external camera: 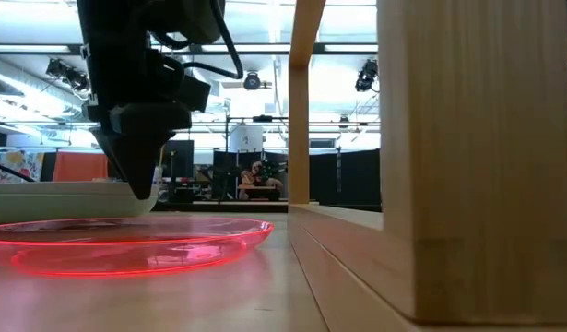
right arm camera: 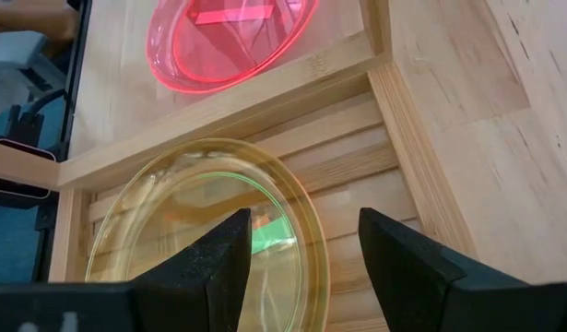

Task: Place and stack plates onto a shelf
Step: Stack the gray plate on the dark blue plate on the shelf

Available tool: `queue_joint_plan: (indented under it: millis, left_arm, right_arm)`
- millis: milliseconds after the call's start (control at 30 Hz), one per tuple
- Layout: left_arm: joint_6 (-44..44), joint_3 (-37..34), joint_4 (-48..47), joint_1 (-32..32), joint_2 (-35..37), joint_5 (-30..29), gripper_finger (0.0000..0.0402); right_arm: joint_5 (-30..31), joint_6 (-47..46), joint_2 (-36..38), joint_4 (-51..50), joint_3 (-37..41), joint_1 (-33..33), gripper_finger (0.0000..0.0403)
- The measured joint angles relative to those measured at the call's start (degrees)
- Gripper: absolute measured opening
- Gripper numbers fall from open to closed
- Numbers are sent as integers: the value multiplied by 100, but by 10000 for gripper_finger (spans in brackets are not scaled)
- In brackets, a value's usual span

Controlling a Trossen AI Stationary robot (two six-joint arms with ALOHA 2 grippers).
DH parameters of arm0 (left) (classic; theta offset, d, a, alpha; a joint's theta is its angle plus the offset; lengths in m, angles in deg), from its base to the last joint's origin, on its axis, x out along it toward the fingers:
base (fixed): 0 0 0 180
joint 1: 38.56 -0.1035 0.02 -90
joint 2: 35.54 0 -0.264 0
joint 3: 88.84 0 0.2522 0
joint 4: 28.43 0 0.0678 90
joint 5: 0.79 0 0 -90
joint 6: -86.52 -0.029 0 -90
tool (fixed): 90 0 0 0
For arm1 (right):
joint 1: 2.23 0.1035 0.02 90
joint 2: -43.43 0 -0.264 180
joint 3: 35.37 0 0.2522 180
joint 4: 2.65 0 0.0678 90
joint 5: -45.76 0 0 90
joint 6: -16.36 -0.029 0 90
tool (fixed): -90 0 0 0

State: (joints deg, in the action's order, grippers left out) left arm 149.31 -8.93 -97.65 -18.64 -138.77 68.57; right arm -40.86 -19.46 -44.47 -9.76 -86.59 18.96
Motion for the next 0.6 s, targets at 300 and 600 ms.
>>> queue_joint_plan:
  millis: [300, 600]
  left_arm:
    - [0, 0, -28, 0, -6, 41, 127]
    - [-42, 0, -57, 0, -6, 114, 56]
  right_arm:
    - [0, 0, 0, 13, 0, 0, 206]
    - [-1, 0, 0, 13, 0, 0, 206]
